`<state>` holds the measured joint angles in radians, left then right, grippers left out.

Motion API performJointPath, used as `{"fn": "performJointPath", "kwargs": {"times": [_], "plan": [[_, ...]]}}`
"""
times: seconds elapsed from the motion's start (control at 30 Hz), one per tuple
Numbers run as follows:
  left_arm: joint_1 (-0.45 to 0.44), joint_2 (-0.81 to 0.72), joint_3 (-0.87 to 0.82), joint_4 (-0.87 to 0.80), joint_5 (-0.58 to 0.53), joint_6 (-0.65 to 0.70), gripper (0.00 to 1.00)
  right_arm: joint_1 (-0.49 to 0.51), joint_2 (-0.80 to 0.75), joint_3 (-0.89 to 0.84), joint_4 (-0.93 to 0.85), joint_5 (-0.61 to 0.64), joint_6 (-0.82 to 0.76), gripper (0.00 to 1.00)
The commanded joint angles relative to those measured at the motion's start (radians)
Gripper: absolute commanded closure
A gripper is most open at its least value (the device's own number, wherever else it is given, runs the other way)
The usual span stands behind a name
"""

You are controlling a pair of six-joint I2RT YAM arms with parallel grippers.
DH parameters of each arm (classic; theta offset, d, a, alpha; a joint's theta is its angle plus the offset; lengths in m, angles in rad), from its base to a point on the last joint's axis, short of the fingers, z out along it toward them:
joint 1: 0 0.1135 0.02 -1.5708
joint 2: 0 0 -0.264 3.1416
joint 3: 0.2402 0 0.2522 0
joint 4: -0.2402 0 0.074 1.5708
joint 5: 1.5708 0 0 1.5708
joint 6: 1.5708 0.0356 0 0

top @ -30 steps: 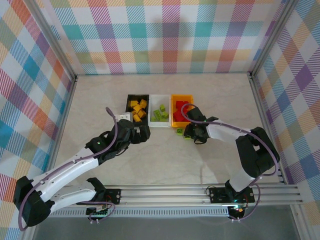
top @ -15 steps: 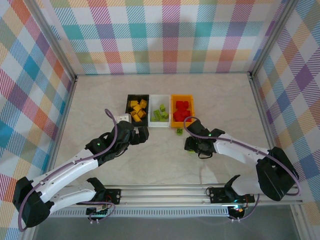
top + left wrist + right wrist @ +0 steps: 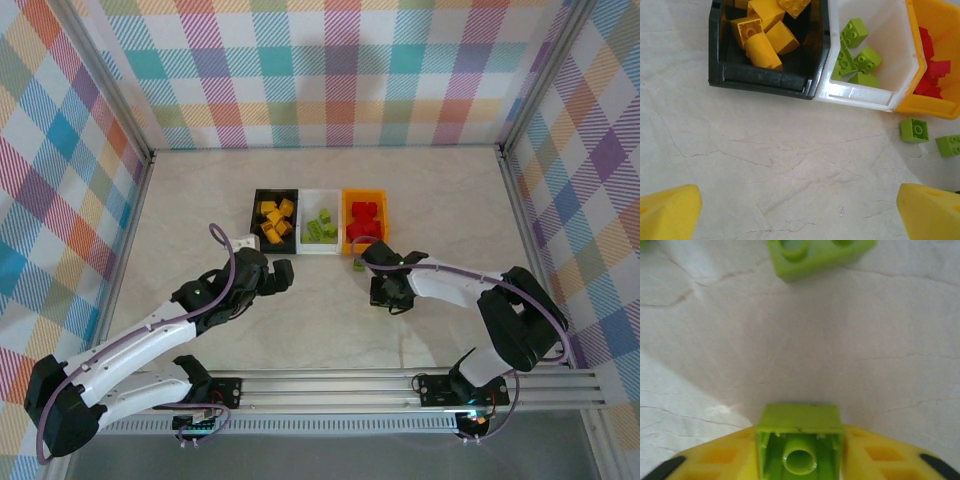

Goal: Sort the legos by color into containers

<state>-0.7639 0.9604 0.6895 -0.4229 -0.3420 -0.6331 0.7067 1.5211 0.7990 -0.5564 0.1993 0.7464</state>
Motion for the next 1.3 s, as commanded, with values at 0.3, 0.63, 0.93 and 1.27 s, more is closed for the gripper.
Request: {"fn": "performJointPath", "kwargs": {"times": [0.3, 0.63, 0.93, 1.27], "plan": [[-0.005, -0.08, -0.067, -0.059, -0.01, -0.045, 0.0, 0.057, 0.048, 0.358, 0.043, -0.023, -0.169, 0.66], [-0.004, -0.135, -0.077, -0.129, 0.029, -0.08, 0.0, 0.015, 0.479, 0.864, -0.049, 0.034, -0.18, 0.58], [-0.004, -0.158, -0.076, -0.124, 0.049, -0.081, 0.0, 0.019, 0.289, 0.758, -0.028, 0.047, -0.179, 0.27], [-0.005, -0.152, -0.11, -0.088, 0.056, -0.088, 0.0, 0.008, -0.081, 0.219, -0.043, 0.125, -0.054, 0.22]]}}
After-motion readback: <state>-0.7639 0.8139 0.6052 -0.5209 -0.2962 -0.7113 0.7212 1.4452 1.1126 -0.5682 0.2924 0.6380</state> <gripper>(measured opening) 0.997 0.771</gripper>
